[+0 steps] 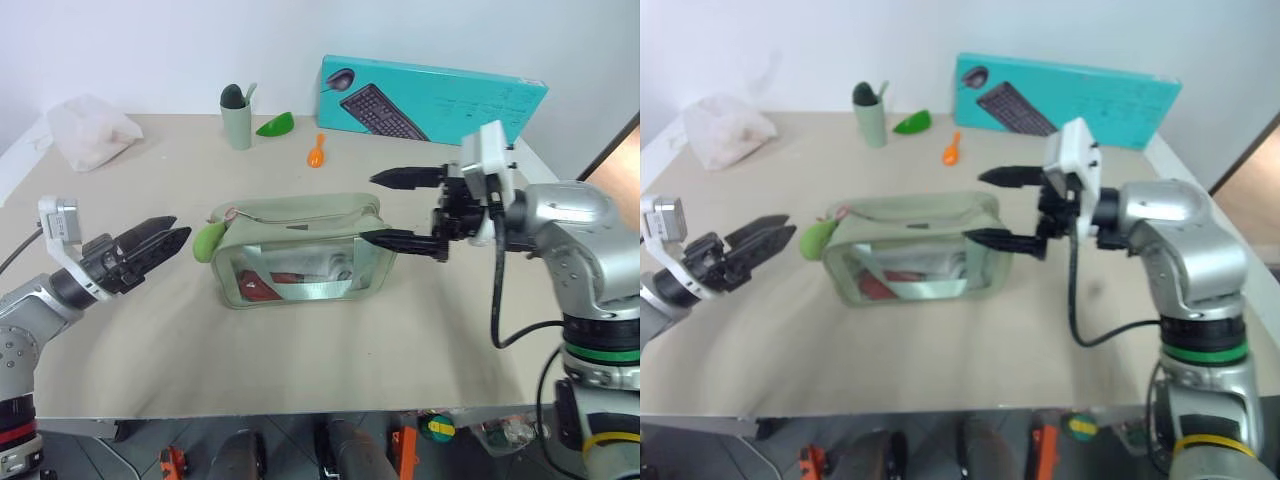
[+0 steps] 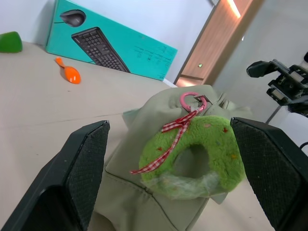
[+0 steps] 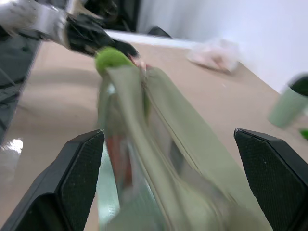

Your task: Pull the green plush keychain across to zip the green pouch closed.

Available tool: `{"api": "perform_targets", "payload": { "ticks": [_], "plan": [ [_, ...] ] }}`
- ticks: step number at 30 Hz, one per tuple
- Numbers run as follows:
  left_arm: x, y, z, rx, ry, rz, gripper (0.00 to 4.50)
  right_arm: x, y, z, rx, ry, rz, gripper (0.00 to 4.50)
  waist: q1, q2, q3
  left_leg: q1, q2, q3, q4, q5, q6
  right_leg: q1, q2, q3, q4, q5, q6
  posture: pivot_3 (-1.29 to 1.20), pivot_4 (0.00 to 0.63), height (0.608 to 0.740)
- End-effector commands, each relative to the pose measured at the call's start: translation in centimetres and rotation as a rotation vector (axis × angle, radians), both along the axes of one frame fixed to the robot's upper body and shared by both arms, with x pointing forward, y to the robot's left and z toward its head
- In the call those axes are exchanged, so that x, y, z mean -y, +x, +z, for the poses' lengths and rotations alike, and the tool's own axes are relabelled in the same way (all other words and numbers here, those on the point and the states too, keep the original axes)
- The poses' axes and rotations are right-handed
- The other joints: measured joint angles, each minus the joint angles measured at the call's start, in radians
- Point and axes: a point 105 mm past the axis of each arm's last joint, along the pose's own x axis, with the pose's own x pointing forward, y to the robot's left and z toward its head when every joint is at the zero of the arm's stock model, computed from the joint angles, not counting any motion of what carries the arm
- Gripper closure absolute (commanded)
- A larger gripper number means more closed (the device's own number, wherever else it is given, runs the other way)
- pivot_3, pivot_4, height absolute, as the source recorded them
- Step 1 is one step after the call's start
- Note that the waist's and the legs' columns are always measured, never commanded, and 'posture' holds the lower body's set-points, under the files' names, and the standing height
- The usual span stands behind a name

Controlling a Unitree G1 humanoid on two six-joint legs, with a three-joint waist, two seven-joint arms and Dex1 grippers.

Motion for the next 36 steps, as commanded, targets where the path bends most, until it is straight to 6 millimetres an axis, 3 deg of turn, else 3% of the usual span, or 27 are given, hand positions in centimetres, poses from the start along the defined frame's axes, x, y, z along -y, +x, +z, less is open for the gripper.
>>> {"api": "perform_targets", "payload": {
  "ticks": [1, 4, 8, 12, 18, 21, 24, 32, 35, 36],
  "plan": [
    [0.1, -1.7, 2.5, 0.085, 0.017, -0.059, 0.32, 3.1, 0.7, 0.2, 0.035, -0.037, -0.127, 0.04, -0.001, 0.000, 0.000, 0.000, 0.000, 0.000, 0.000, 0.000, 0.000, 0.000, 0.000, 0.000, 0.000, 0.000, 0.000, 0.00, 0.150, 0.740],
    [0.2, -2.7, 3.4, 0.099, 0.038, -0.102, 0.32, 4.6, 1.3, -0.8, 0.017, -0.080, -0.187, 0.04, -0.002, 0.000, 0.000, 0.000, 0.000, 0.001, 0.000, 0.000, 0.000, 0.000, 0.000, 0.001, 0.000, 0.000, 0.000, 0.00, 0.150, 0.740],
    [-0.1, -3.8, 3.5, 0.078, 0.100, -0.125, 0.32, 4.8, 1.5, -1.6, -0.012, -0.075, -0.190, 0.04, -0.008, 0.001, 0.000, 0.001, 0.001, 0.001, 0.000, 0.000, 0.000, 0.000, 0.001, 0.001, 0.000, 0.000, 0.000, 0.00, 0.150, 0.740],
    [0.0, -4.9, 3.2, 0.055, 0.183, -0.152, 0.32, 3.3, 2.4, -3.5, -0.056, -0.087, -0.168, 0.04, -0.012, 0.001, 0.000, 0.001, 0.001, 0.001, 0.000, 0.000, 0.000, -0.001, 0.001, 0.001, 0.000, 0.000, 0.000, 0.00, 0.150, 0.740],
    [2.2, -5.6, 3.9, 0.100, 0.222, -0.233, 0.32, 1.9, 2.7, -4.3, -0.089, -0.076, -0.122, 0.04, -0.011, 0.001, 0.001, 0.001, 0.001, 0.001, 0.000, 0.000, 0.000, 0.000, 0.000, 0.000, 0.000, 0.000, 0.000, 0.00, 0.150, 0.740],
    [2.4, -5.6, 3.4, 0.091, 0.223, -0.237, 0.32, 1.4, 2.8, -4.7, -0.096, -0.074, -0.106, 0.04, -0.011, 0.001, 0.001, 0.001, 0.000, 0.001, 0.000, 0.000, 0.000, 0.000, 0.000, 0.001, 0.000, 0.000, 0.000, 0.00, 0.150, 0.740],
    [2.1, -5.5, 2.6, 0.061, 0.218, -0.221, 0.32, 1.0, 2.7, -4.8, -0.098, -0.065, -0.086, 0.84, -0.012, 0.001, 0.001, 0.000, 0.000, 0.001, -0.001, 0.000, 0.000, 0.000, 0.001, 0.001, 0.000, -0.001, 0.000, 0.00, 0.150, 0.740],
    [0.6, -4.8, 1.1, 0.009, 0.175, -0.138, 0.32, 1.0, 2.4, -5.0, -0.099, -0.068, -0.066, 3.66, -0.011, 0.001, 0.001, 0.001, 0.001, 0.000, -0.001, 0.000, 0.000, 0.000, 0.001, 0.001, 0.000, -0.001, -0.001, 0.00, 0.150, 0.740],
    [-0.2, -4.3, 0.1, -0.016, 0.174, -0.081, 0.32, 1.0, 2.3, -5.1, -0.100, -0.072, -0.059, 4.45, -0.012, 0.001, 0.001, 0.001, 0.001, 0.001, -0.001, 0.000, 0.000, 0.000, 0.001, 0.001, 0.000, -0.001, -0.001, 0.00, 0.150, 0.740],
    [-0.5, -4.0, -0.4, -0.031, 0.179, -0.058, 0.32, 1.0, 2.3, -5.1, -0.100, -0.073, -0.054, 4.45, -0.012, 0.001, 0.001, 0.001, 0.001, 0.001, -0.001, 0.000, 0.000, 0.000, 0.001, 0.001, 0.000, -0.001, -0.001, 0.00, 0.150, 0.740]
  ]
}}
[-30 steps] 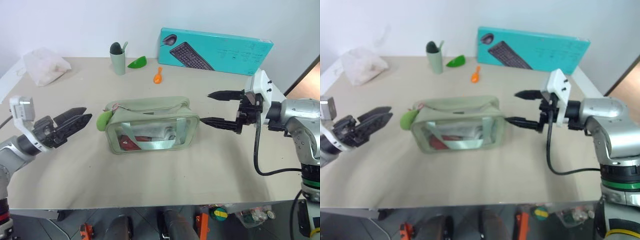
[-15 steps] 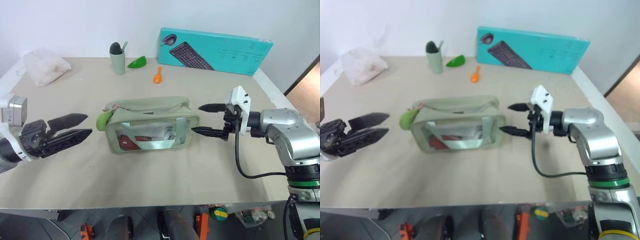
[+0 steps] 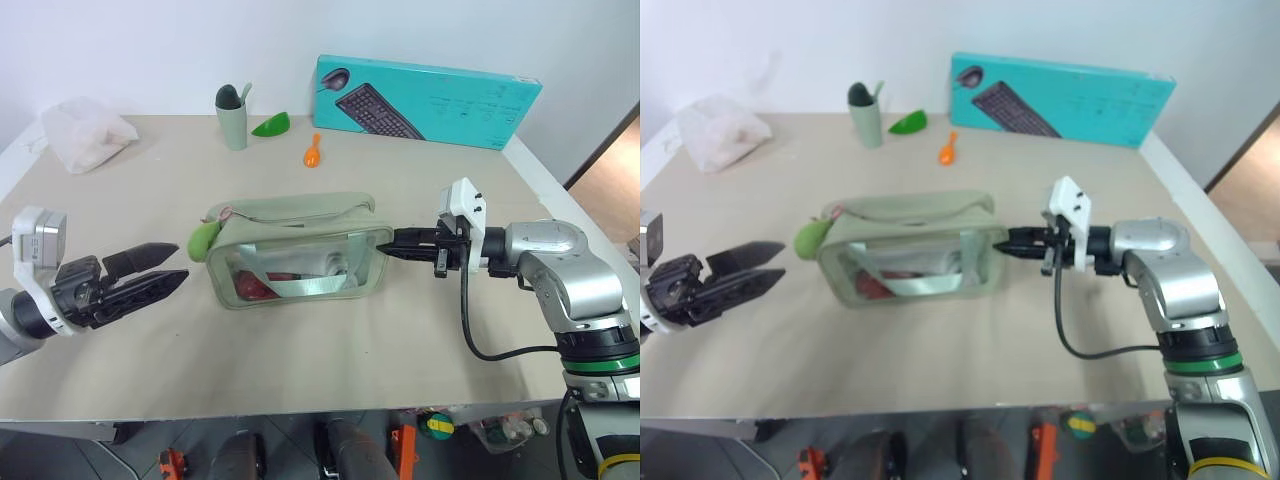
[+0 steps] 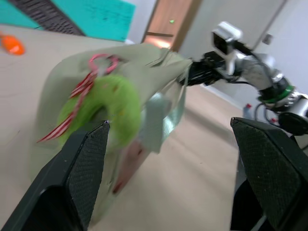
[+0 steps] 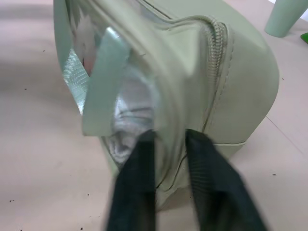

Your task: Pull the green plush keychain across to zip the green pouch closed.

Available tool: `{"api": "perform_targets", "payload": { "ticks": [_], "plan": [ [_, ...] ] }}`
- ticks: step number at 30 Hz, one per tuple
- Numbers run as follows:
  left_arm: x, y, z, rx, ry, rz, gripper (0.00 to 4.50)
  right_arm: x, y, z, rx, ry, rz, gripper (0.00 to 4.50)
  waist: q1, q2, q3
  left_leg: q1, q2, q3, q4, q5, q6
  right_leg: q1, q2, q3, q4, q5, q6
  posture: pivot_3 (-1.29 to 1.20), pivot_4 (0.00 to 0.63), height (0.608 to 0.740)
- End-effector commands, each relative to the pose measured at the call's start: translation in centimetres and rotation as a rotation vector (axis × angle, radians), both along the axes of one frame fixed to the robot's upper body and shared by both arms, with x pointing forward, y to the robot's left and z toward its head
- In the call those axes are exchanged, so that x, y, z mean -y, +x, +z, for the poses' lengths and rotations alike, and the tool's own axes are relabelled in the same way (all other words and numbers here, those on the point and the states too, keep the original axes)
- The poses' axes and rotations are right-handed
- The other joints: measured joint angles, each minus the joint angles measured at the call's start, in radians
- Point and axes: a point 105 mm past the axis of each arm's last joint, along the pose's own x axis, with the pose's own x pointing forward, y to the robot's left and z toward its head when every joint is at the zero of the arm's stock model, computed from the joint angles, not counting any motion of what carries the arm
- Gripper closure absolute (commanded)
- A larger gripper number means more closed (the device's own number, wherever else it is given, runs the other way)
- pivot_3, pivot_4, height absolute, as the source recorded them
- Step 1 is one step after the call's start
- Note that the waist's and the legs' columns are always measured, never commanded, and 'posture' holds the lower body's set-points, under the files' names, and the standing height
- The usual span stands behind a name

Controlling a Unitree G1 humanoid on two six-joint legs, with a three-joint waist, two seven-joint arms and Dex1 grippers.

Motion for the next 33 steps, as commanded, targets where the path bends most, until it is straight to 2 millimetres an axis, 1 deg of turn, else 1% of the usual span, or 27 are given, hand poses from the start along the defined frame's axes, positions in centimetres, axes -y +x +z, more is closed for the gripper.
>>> {"api": "perform_targets", "payload": {
  "ticks": [1, 3, 7, 13, 17, 22, 25, 26, 29, 33],
  "plan": [
    [-1.0, 0.6, -0.9, -0.005, 0.015, 0.068, 0.32, -0.1, -0.4, 1.0, 0.047, -0.002, 0.025, 4.45, 0.000, 0.000, 0.000, 0.000, 0.000, 0.000, 0.000, 0.000, 0.000, 0.000, 0.000, 0.000, 0.000, 0.000, 0.000, 0.00, 0.150, 0.740],
    [-0.8, 0.7, -1.3, -0.011, 0.023, 0.065, 0.32, 0.0, -0.1, 0.9, 0.049, -0.012, 0.007, 4.45, 0.000, 0.000, 0.000, 0.000, 0.000, 0.000, 0.000, 0.000, 0.000, 0.000, 0.000, 0.000, 0.000, 0.000, 0.000, 0.00, 0.150, 0.740],
    [-0.2, 1.6, -1.4, 0.011, 0.033, 0.061, 0.32, 0.3, 0.6, 0.8, 0.051, -0.010, -0.038, 4.45, 0.001, 0.000, 0.000, 0.000, 0.000, 0.000, 0.000, 0.000, 0.000, 0.000, 0.000, 0.000, 0.000, 0.000, 0.000, 0.00, 0.150, 0.740],
    [1.6, 2.4, -0.5, 0.056, 0.024, -0.005, 0.32, 0.3, 0.3, 0.7, 0.053, -0.019, -0.033, 4.45, 0.001, 0.000, 0.000, 0.000, 0.000, 0.001, 0.001, 0.000, 0.000, 0.000, 0.000, 0.001, 0.000, 0.001, 0.001, 0.00, 0.150, 0.740],
    [2.1, 2.8, -0.1, 0.071, 0.013, -0.030, 0.32, 0.4, 0.2, 0.4, 0.051, -0.024, -0.039, 4.45, 0.001, 0.000, 0.000, 0.000, 0.000, 0.000, 0.001, 0.000, 0.000, 0.000, 0.000, 0.001, 0.000, 0.001, 0.002, 0.00, 0.150, 0.740],
    [2.3, 3.2, -0.1, 0.067, -0.001, -0.036, 0.32, 0.5, 0.2, 0.2, 0.051, -0.025, -0.047, 4.45, 0.001, 0.000, 0.000, 0.000, 0.000, 0.000, 0.000, 0.000, 0.000, 0.001, 0.000, 0.001, 0.000, 0.001, 0.002, 0.00, 0.150, 0.740],
    [2.4, 3.2, -0.2, 0.057, -0.016, -0.039, 1.15, 0.5, 0.2, 0.1, 0.051, -0.027, -0.052, 4.50, 0.001, 0.000, 0.000, 0.000, 0.000, 0.000, 0.001, 0.000, 0.000, 0.001, 0.000, 0.001, 0.000, 0.001, 0.002, 0.00, 0.150, 0.740],
    [2.4, 3.2, -0.2, 0.056, -0.022, -0.043, 1.55, 0.6, 0.2, 0.1, 0.051, -0.027, -0.055, 4.50, 0.001, 0.000, 0.000, 0.000, 0.000, 0.000, 0.001, 0.000, 0.000, 0.001, 0.000, 0.001, 0.000, 0.001, 0.002, 0.00, 0.150, 0.740],
    [2.5, 3.2, -0.3, 0.055, -0.025, -0.045, 2.50, 0.7, 0.3, 0.1, 0.052, -0.028, -0.058, 4.50, 0.001, 0.000, 0.000, 0.000, 0.000, 0.001, 0.001, 0.000, 0.000, 0.001, 0.000, 0.001, 0.000, 0.001, 0.002, 0.00, 0.150, 0.740],
    [2.8, 3.0, -0.3, 0.052, -0.036, -0.064, 3.95, 0.8, 0.4, 0.1, 0.053, -0.028, -0.061, 4.50, 0.001, 0.000, 0.000, 0.000, 0.000, 0.000, 0.001, 0.000, 0.000, 0.001, 0.000, 0.001, 0.000, 0.001, 0.002, 0.00, 0.150, 0.740]
  ]
}}
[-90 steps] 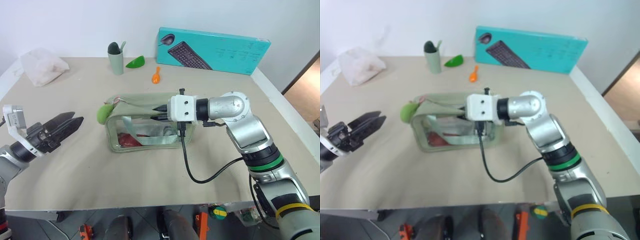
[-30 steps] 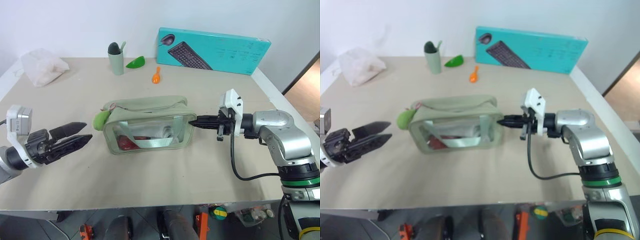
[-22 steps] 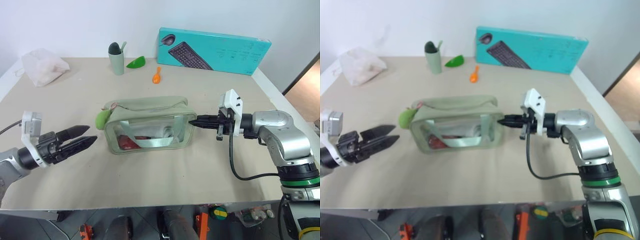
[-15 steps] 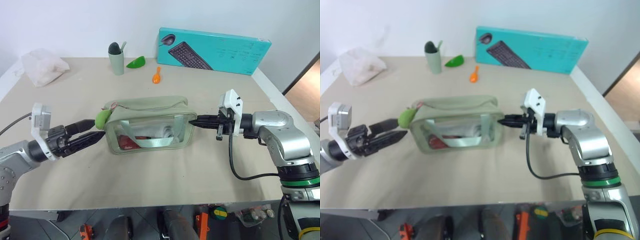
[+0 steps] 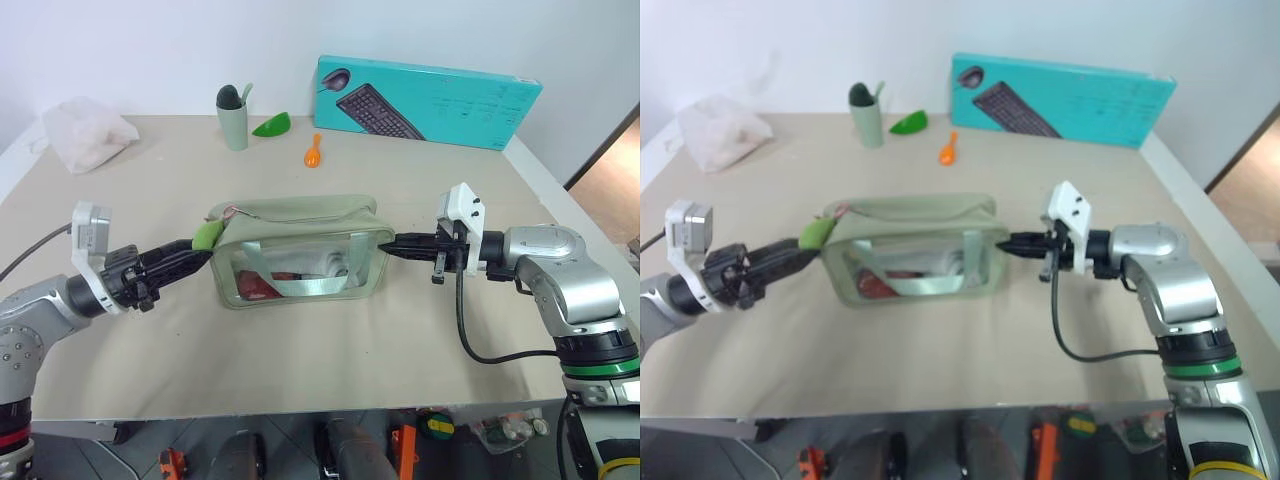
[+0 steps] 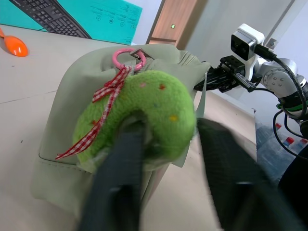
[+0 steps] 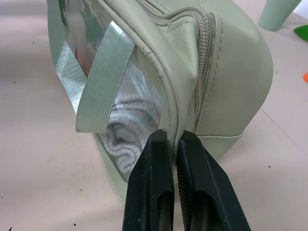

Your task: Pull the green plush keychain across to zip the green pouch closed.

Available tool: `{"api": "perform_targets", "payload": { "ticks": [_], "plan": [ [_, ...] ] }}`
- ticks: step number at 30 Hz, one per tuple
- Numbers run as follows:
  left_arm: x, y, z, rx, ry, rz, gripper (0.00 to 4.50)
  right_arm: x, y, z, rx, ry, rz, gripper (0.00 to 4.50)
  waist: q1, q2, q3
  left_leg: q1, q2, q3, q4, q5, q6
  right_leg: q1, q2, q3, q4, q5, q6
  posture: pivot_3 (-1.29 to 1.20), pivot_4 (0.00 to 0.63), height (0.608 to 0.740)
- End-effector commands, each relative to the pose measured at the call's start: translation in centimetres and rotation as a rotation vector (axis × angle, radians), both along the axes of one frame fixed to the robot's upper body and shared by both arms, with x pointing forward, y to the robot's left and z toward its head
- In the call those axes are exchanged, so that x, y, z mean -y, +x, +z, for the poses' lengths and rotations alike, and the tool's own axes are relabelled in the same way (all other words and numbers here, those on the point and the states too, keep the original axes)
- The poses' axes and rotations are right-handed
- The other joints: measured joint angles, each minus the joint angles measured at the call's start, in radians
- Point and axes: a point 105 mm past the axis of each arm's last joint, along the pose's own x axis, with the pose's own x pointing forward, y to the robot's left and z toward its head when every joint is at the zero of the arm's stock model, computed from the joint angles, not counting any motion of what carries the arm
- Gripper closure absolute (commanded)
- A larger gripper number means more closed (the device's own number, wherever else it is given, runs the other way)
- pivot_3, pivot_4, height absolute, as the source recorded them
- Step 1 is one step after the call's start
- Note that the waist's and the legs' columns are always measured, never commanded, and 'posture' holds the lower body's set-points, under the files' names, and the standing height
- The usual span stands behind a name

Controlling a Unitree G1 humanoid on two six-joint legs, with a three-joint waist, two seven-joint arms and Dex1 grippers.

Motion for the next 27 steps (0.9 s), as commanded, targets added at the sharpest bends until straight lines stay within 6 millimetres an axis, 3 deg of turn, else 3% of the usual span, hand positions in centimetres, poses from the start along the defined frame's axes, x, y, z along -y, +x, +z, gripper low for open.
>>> {"api": "perform_targets", "payload": {
  "ticks": [1, 2, 6, 11, 15, 19, 27],
  "plan": [
    [0.5, -0.3, 0.8, 0.033, -0.015, -0.030, 4.22, 0.4, 0.1, 0.8, 0.042, -0.011, -0.016, 4.50, 0.000, 0.000, 0.000, 0.000, 0.000, 0.000, 0.000, 0.000, 0.000, 0.000, 0.000, 0.000, 0.000, 0.000, 0.000, 0.00, 0.150, 0.740],
    [0.5, -0.3, 0.8, 0.034, -0.016, -0.030, 4.46, 0.4, 0.1, 0.8, 0.042, -0.012, -0.016, 4.50, 0.000, 0.000, 0.000, 0.000, 0.000, 0.000, 0.000, 0.000, 0.000, 0.000, 0.000, 0.000, 0.000, 0.000, 0.000, 0.00, 0.150, 0.740],
    [0.4, 0.1, 1.2, 0.067, -0.009, 0.005, 4.46, 0.5, 0.2, 0.7, 0.042, -0.015, -0.015, 4.50, 0.000, 0.000, 0.000, 0.000, 0.000, 0.000, 0.000, 0.000, 0.000, 0.000, 0.000, 0.000, 0.000, 0.000, 0.000, 0.00, 0.150, 0.740],
    [0.1, 0.8, 5.8, 0.181, -0.168, 0.014, 4.46, 0.5, 0.2, 0.5, 0.040, -0.021, -0.014, 4.50, 0.001, 0.000, 0.000, 0.000, 0.000, -0.001, 0.001, 0.000, 0.001, 0.001, 0.000, 0.000, 0.000, 0.001, 0.001, 0.00, 0.150, 0.740],
    [1.6, 1.0, 8.0, 0.234, -0.200, -0.066, 4.46, 0.3, 0.3, 0.5, 0.043, -0.025, -0.011, 4.50, 0.001, 0.000, 0.000, 0.000, -0.001, -0.001, 0.001, 0.001, 0.001, 0.002, 0.000, 0.000, 0.000, 0.003, 0.006, 0.00, 0.150, 0.740],
    [3.9, 1.4, 7.5, 0.216, -0.115, -0.143, 4.46, 0.2, 0.4, 0.6, 0.048, -0.023, -0.010, 4.50, 0.000, 0.000, 0.000, 0.001, -0.001, 0.000, 0.001, 0.001, 0.001, 0.002, 0.000, 0.002, 0.000, 0.004, 0.006, 0.00, 0.150, 0.740],
    [7.8, 3.4, 3.7, 0.155, 0.104, -0.225, 4.46, 0.4, 0.2, 0.7, 0.060, -0.018, -0.027, 4.50, 0.000, 0.000, 0.000, 0.001, -0.003, 0.000, 0.001, 0.001, 0.001, 0.002, 0.003, 0.004, 0.000, 0.004, 0.006, 0.00, 0.150, 0.740]
  ]
}}
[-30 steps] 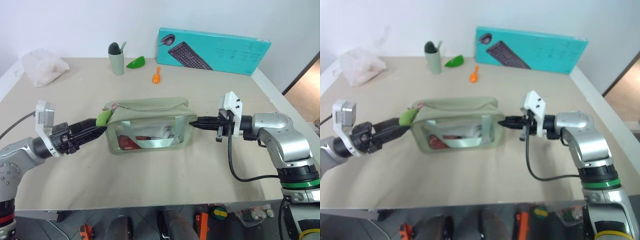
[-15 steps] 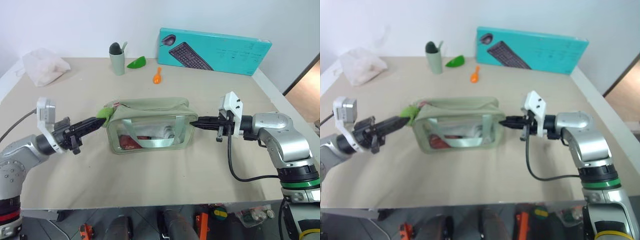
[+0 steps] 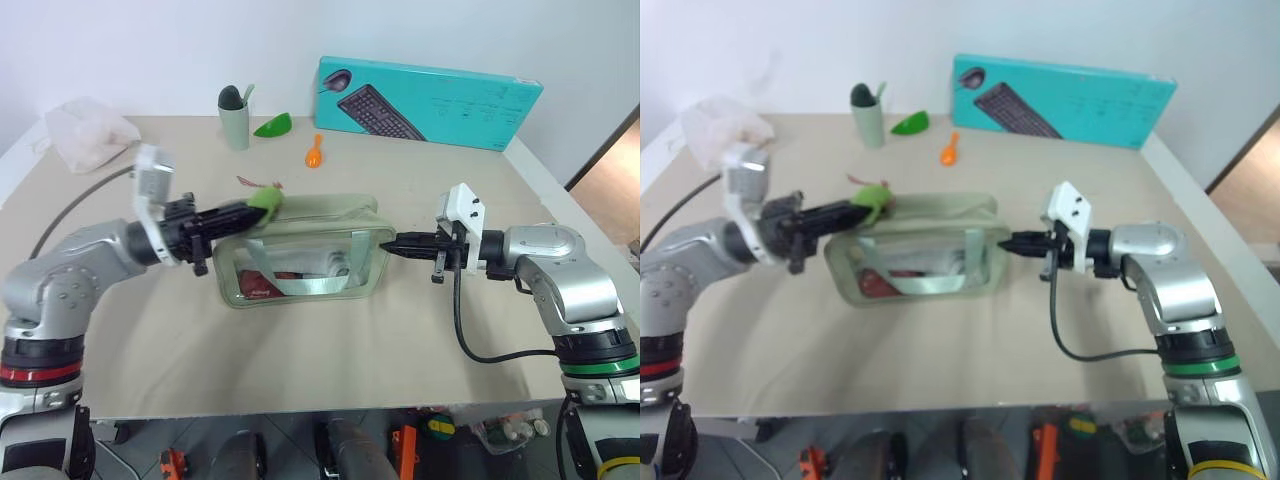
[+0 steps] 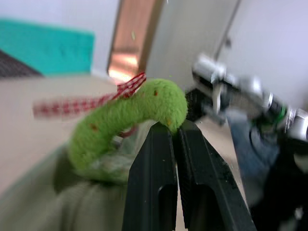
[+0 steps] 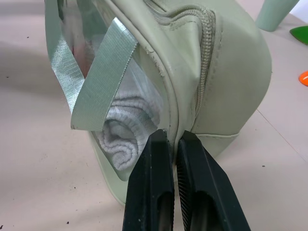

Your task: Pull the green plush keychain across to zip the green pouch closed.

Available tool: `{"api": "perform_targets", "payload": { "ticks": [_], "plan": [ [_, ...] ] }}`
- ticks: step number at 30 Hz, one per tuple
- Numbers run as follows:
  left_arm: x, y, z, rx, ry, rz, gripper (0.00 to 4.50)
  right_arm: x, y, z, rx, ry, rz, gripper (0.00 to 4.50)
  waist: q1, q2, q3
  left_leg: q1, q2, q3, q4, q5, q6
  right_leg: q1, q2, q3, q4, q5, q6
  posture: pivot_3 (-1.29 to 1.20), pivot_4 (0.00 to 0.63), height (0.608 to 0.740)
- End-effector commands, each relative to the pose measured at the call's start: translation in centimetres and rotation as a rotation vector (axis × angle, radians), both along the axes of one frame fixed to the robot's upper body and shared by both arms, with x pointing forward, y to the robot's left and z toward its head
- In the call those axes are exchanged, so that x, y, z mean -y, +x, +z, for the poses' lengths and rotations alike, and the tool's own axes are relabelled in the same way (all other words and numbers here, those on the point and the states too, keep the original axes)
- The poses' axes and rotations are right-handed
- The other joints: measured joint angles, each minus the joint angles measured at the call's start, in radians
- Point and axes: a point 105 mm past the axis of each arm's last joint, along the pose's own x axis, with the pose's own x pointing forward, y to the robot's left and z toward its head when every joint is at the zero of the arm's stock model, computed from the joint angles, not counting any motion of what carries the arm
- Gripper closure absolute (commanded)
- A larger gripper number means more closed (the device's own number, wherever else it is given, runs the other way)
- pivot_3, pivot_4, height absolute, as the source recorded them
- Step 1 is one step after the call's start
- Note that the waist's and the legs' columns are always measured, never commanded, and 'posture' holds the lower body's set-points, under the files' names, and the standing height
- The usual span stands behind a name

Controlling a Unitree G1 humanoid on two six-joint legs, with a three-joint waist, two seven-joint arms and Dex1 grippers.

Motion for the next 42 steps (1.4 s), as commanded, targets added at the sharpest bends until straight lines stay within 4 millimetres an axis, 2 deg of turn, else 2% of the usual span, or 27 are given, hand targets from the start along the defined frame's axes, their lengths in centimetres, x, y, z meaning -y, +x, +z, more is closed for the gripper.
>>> {"api": "perform_targets", "payload": {
  "ticks": [1, 7, 10, 13, 17, 19, 22, 28, 33, 42],
  "plan": [
    [0.4, 0.4, 0.5, 0.033, 0.006, -0.011, 4.16, 0.2, -0.2, 0.9, 0.040, 0.000, -0.015, 4.50, -0.001, 0.000, 0.000, 0.000, 0.000, 0.000, 0.000, 0.000, 0.000, 0.000, -0.001, 0.001, 0.000, 0.000, 0.000, 0.00, 0.150, 0.740],
    [-0.6, 0.5, 2.2, 0.073, -0.071, 0.007, 2.28, 0.3, -0.5, 0.7, 0.038, 0.000, -0.026, 4.50, -0.002, 0.000, 0.000, 0.000, 0.001, 0.000, 0.000, 0.000, 0.000, 0.000, -0.001, 0.001, 0.000, 0.000, 0.000, 0.00, 0.150, 0.740],
    [-1.3, -0.3, 3.9, 0.090, -0.151, -0.013, 1.22, 0.2, -0.4, 0.8, 0.038, 0.002, -0.027, 4.50, -0.002, 0.000, 0.000, 0.000, 0.001, -0.001, 0.000, 0.000, 0.000, 0.000, -0.001, 0.000, 0.000, 0.000, 0.000, 0.00, 0.150, 0.740],
    [-2.1, -1.4, 5.2, 0.093, -0.215, -0.040, 1.22, 0.1, -0.4, 0.9, 0.039, 0.003, -0.023, 4.50, -0.002, 0.000, 0.000, 0.000, 0.002, -0.001, 0.000, 0.000, 0.000, 0.000, -0.001, 0.000, 0.000, 0.000, 0.000, 0.00, 0.150, 0.740],
    [-3.3, -2.2, 5.0, 0.084, -0.200, -0.016, 1.22, -0.1, -0.3, 0.9, 0.040, 0.002, -0.019, 4.50, -0.003, 0.000, 0.000, 0.000, 0.001, 0.000, 0.000, 0.000, 0.000, 0.000, -0.001, 0.000, 0.000, 0.000, 0.000, 0.00, 0.150, 0.740],
    [-4.2, -2.9, 4.2, 0.069, -0.164, -0.003, 1.22, -0.1, -0.2, 0.9, 0.039, 0.003, -0.016, 4.50, -0.005, 0.000, 0.000, 0.000, 0.001, 0.000, 0.000, 0.000, 0.000, 0.000, -0.001, 0.001, 0.000, 0.000, 0.000, 0.00, 0.150, 0.740],
    [-5.8, -3.9, 1.8, 0.002, -0.066, 0.033, 1.22, -0.2, -0.2, 0.9, 0.038, 0.003, -0.014, 4.50, -0.005, 0.000, 0.000, 0.001, 0.002, 0.001, -0.001, 0.000, 0.000, -0.001, -0.001, 0.001, 0.000, -0.001, -0.001, 0.00, 0.150, 0.740],
    [-7.6, -3.6, -2.0, -0.099, 0.038, 0.140, 1.22, -0.3, -0.2, 0.9, 0.036, 0.002, -0.010, 4.50, -0.001, 0.000, 0.000, 0.001, 0.002, -0.001, -0.001, 0.001, 0.000, 0.000, -0.001, -0.001, 0.000, -0.004, -0.006, 0.00, 0.150, 0.740],
    [-7.0, -3.1, -3.5, -0.123, 0.039, 0.145, 1.22, -0.3, -0.2, 1.0, 0.039, 0.000, -0.007, 4.50, -0.001, 0.000, 0.000, 0.001, 0.002, 0.001, -0.001, 0.001, 0.001, -0.001, -0.002, -0.001, 0.000, -0.004, -0.006, 0.00, 0.150, 0.740],
    [-5.2, -1.5, -4.4, -0.114, 0.012, 0.143, 1.22, -0.1, -0.5, 1.0, 0.038, -0.007, -0.015, 4.50, -0.002, 0.000, 0.000, 0.000, 0.002, 0.000, -0.001, 0.001, 0.001, -0.001, -0.002, -0.001, 0.000, -0.003, -0.005, 0.00, 0.150, 0.740]
  ]
}}
